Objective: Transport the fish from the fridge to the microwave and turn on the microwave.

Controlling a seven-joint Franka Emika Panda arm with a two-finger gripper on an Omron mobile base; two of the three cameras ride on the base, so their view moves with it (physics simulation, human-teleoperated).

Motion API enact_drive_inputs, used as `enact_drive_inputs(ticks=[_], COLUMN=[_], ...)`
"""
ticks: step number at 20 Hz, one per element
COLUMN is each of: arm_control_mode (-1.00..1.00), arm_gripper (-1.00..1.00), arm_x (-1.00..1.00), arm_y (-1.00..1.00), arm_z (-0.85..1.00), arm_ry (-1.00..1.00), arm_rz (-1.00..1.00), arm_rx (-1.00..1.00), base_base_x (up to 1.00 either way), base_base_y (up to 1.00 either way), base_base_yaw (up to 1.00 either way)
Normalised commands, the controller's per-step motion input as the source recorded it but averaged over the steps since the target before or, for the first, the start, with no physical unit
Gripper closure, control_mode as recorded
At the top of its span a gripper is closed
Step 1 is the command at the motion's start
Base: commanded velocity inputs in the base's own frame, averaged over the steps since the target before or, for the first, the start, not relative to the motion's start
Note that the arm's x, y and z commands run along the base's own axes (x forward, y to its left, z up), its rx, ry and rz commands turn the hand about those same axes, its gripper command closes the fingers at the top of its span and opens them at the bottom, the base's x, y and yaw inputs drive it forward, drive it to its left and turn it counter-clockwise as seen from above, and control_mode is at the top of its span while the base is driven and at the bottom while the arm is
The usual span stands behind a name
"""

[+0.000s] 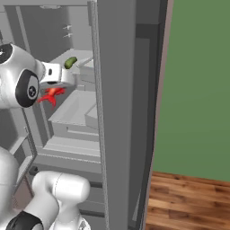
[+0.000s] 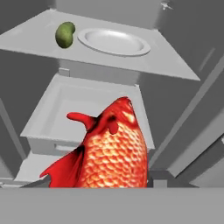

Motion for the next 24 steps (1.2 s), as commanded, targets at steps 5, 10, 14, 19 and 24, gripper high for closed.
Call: enact_drive_inputs(ticks=[5, 10, 14, 19, 24], arm_control_mode=[-1.0, -1.0, -1.0, -1.0, -1.0], arm_gripper=[1.0, 1.0, 1.0, 1.0, 1.0], arm_x=[-0.33, -0.38, -0.29, -0.08, 0.0], arm_y=[0.0, 0.0, 0.0, 0.0, 0.0], arm_z=[-0.12, -0.1, -0.12, -0.03, 0.0], arm_ry=[0.04, 0.08, 0.06, 0.02, 0.0], arm_rz=[-0.13, -0.07, -0.02, -0.01, 0.0], arm_rx=[0.05, 0.11, 0.1, 0.02, 0.0], base_base_x=[0.0, 0.0, 0.0, 0.0, 0.0], base_base_y=[0.0, 0.0, 0.0, 0.0, 0.0], base_base_yaw=[0.0, 0.0, 0.0, 0.0, 0.0])
